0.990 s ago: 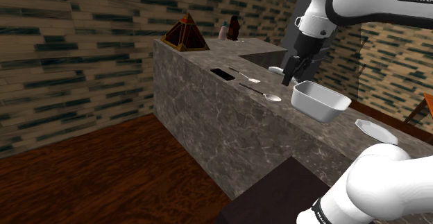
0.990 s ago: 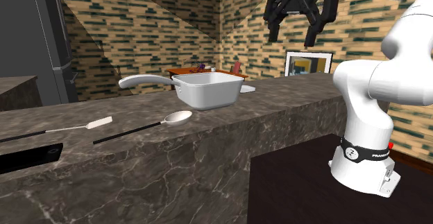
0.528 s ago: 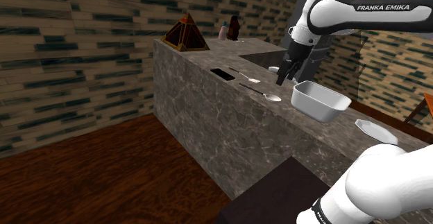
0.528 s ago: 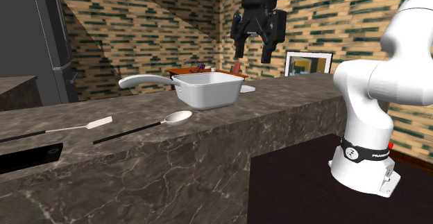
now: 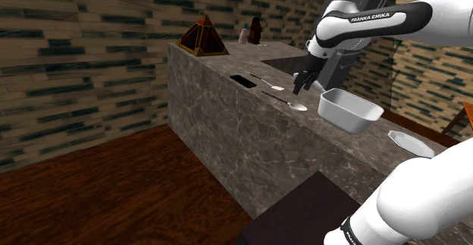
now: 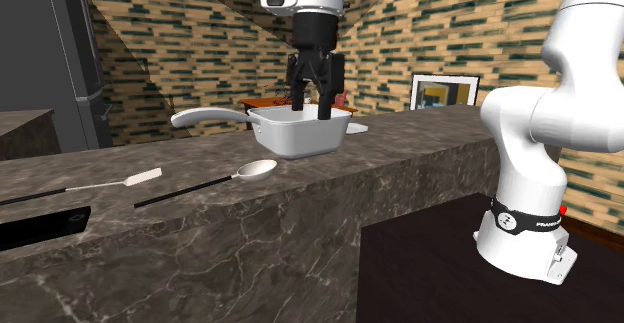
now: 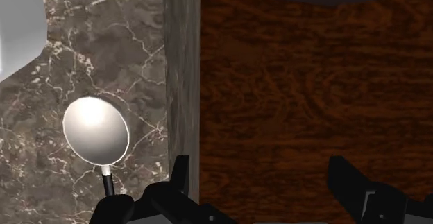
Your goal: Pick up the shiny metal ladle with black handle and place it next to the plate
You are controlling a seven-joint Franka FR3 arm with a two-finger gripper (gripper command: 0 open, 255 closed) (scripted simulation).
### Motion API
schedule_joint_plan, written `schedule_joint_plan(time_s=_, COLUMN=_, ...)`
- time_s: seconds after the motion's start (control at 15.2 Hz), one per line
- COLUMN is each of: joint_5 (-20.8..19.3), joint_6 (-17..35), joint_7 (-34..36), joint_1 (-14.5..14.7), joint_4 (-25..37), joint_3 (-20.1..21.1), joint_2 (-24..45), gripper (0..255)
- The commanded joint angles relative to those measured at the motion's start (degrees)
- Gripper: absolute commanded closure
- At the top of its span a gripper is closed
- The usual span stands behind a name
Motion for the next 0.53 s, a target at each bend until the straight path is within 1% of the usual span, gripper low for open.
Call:
schedule_joint_plan(time_s=0.0, joint_5=1.75, joint_6=1.76, joint_7=-2.46, joint_1=0.12, joint_4=2.85, joint_3=-1.77, joint_2=4.62, gripper=0)
schedule_joint_plan(time_s=0.2, joint_5=5.04, joint_6=4.04, joint_7=-6.51, joint_1=-0.09, joint_4=6.75, joint_3=-4.14, joint_2=11.18, gripper=0)
schedule_joint_plan(time_s=0.46, joint_5=10.69, joint_6=5.81, joint_7=-12.29, joint_1=-1.12, joint_4=13.09, joint_3=-6.35, joint_2=20.44, gripper=0)
